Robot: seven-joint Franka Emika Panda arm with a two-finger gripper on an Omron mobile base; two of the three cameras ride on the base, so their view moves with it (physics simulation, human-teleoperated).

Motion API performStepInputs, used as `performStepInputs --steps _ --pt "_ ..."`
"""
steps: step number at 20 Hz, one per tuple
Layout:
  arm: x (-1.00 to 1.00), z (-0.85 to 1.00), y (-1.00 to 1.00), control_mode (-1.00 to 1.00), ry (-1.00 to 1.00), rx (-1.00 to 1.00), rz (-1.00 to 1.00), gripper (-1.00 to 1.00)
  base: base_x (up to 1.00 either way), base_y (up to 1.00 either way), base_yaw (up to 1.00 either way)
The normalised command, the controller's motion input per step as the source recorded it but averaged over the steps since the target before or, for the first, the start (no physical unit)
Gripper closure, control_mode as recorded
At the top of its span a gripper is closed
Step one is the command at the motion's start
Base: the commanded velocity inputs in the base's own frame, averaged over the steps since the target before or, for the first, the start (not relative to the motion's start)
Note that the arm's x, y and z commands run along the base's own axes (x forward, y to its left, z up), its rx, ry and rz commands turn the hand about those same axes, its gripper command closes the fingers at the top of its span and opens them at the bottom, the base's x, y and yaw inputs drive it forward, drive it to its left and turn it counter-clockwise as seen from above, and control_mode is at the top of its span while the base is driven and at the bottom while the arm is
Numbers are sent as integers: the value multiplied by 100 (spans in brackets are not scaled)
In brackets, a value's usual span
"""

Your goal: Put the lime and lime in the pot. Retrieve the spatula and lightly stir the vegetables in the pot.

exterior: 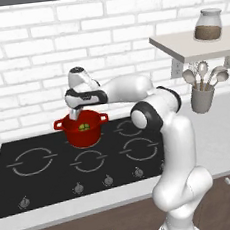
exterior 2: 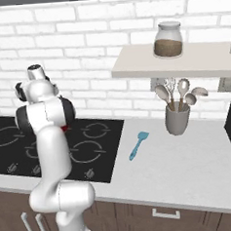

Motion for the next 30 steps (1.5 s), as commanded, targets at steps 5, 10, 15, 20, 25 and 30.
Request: performStepInputs --steps 5,10,15,20,25,30 --pt "-27 14 -59 -100 -3 5 -24 -100 0 0 0" --pt "-12 19 -82 -100 0 6 -32 -100 0 0 0" --pt "-16 17 -91 -100 0 7 -31 -100 0 0 0" --pt "-21 1 -97 -100 0 9 -28 -100 0 0 0" --pt "-21 0 -100 -100 0 11 -26 -100 0 0 0" --pt "-23 0 -98 -100 0 12 -24 -100 0 0 0"
